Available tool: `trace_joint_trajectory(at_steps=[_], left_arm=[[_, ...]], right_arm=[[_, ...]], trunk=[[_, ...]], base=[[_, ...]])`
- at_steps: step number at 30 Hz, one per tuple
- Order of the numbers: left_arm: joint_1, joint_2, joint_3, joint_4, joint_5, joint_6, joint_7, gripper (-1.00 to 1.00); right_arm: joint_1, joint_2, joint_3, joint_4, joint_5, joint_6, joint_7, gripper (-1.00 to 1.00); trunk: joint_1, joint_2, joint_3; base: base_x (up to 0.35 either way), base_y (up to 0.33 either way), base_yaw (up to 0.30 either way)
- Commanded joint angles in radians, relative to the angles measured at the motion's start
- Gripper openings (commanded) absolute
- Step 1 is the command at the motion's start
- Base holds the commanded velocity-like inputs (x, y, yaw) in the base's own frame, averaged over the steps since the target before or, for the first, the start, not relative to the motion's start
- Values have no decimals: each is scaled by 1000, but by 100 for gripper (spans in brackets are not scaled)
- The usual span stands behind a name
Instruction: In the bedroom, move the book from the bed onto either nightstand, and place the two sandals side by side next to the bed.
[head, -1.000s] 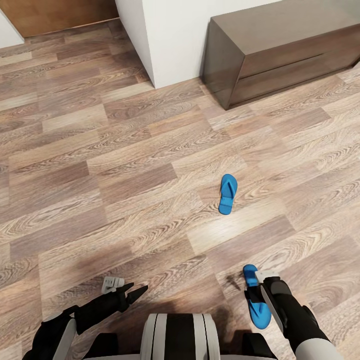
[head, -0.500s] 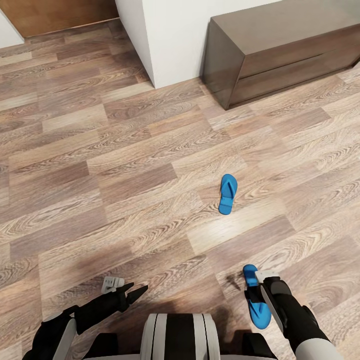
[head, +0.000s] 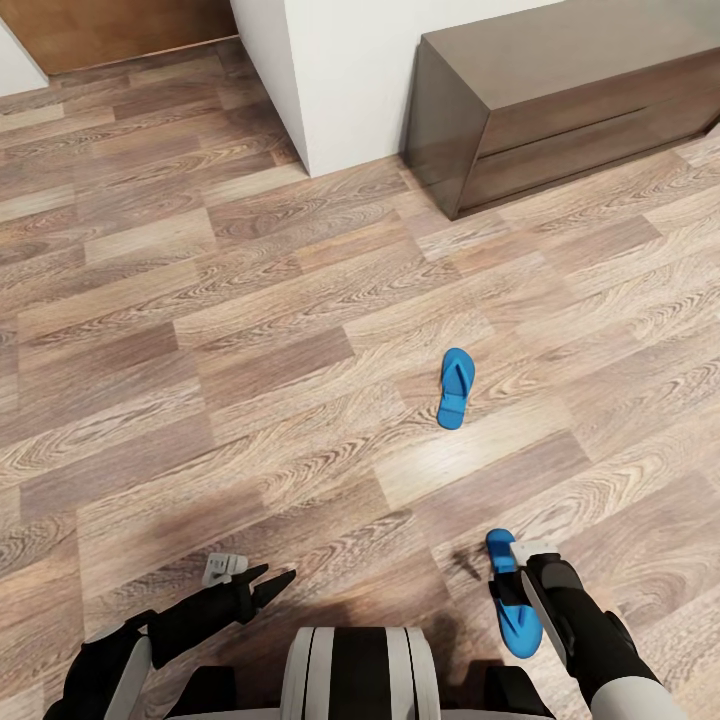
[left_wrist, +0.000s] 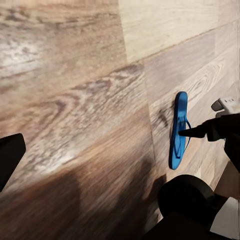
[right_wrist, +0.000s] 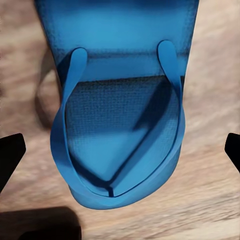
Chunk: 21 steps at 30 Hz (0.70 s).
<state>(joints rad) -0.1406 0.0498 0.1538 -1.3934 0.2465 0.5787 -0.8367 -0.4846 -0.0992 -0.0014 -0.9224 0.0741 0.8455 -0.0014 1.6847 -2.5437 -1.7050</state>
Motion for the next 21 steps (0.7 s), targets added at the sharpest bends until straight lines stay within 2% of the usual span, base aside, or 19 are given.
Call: trace_joint_trajectory(at_steps=[1,4,8,13,21], left_arm=[[0,2,1,-8,14,9,-10,100],[0,5,2,-76,101,24,-65,100],[-1,7,3,-143,168,87,-86,100],[-1,7,4,-168,194,147,-93,100],[-1,7,4,-197,208,160,-93,100]], right_arm=[[0,0,0,-1,7,5,3,100],[0,0,0,-1,7,4,3,100],[0,0,0,-1,7,4,3,100],[0,0,0,-1,7,4,3,100],[0,0,0,-1,7,5,3,100]], trunk=[[0,0,0],[0,0,0],[0,0,0],[0,0,0],[0,0,0]], base=[[0,0,0],[0,0,0],[0,0,0],[0,0,0],[0,0,0]])
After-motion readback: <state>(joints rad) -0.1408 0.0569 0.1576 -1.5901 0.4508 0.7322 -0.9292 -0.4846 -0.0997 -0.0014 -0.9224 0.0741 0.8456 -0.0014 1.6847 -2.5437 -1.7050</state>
